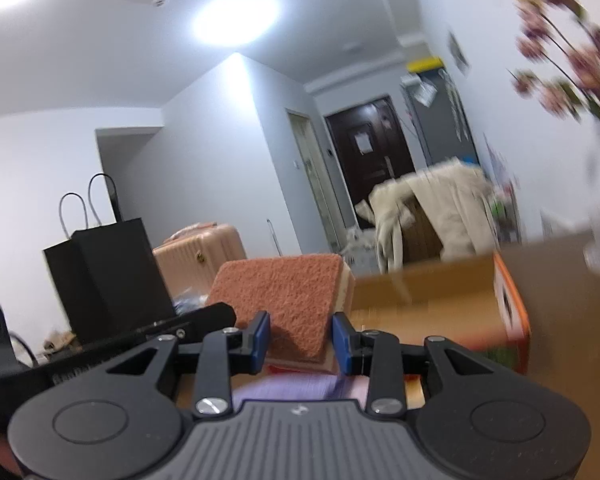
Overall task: Organize soft objects
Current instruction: 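Carry the sponge block into the cardboard box and open the right gripper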
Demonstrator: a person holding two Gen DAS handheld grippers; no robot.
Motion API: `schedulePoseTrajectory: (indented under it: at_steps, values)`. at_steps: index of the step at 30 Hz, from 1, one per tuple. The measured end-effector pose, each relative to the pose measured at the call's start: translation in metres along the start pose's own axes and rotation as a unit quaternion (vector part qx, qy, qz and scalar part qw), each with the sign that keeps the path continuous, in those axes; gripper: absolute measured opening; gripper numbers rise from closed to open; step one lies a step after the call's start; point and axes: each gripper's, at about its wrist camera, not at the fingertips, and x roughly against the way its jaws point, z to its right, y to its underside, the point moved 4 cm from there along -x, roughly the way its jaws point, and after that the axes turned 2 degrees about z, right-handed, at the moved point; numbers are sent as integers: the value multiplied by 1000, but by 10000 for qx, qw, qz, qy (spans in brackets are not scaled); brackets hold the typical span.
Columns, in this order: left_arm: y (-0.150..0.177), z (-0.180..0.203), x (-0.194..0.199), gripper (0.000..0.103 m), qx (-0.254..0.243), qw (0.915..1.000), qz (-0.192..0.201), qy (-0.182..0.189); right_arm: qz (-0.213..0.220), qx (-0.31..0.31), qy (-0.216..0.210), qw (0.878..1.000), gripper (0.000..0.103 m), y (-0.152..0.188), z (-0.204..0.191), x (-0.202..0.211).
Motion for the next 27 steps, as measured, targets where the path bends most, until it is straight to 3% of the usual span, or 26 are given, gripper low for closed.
schedulePoseTrajectory:
  at_steps: [5, 9, 13, 16, 18, 20, 22, 27]
  values:
    - [-30, -51, -92, 35, 416, 9980, -478, -90, -536, -255, 3, 9982, 33, -42, 34, -97]
    - [-27, -94, -167, 33, 606, 9912, -1118, -367, -1281, -537, 239, 9900, 33, -43, 69, -190]
    - [-6, -131, -229, 35, 665, 9770, -1836, -852, -1934, -1053, 355, 9748, 33, -19, 98, -265]
    - [11, -151, -262, 38, 606, 9602, -2507, -1077, -2412, -1222, 533, 9613, 32, 8, 116, -309]
    - [18, -158, -267, 43, 626, 9551, -2693, -1065, -2702, -1268, 661, 9521, 32, 24, 123, -325]
    - [17, -160, -264, 50, 606, 9565, -2662, -1028, -2848, -1256, 690, 9478, 31, 35, 125, -332]
    - [14, -162, -260, 56, 556, 9582, -2591, -1075, -2849, -1252, 632, 9483, 32, 37, 123, -332]
    - [-11, -159, -241, 57, 471, 9617, -2405, -1226, -2565, -1178, 594, 9575, 32, 14, 118, -308]
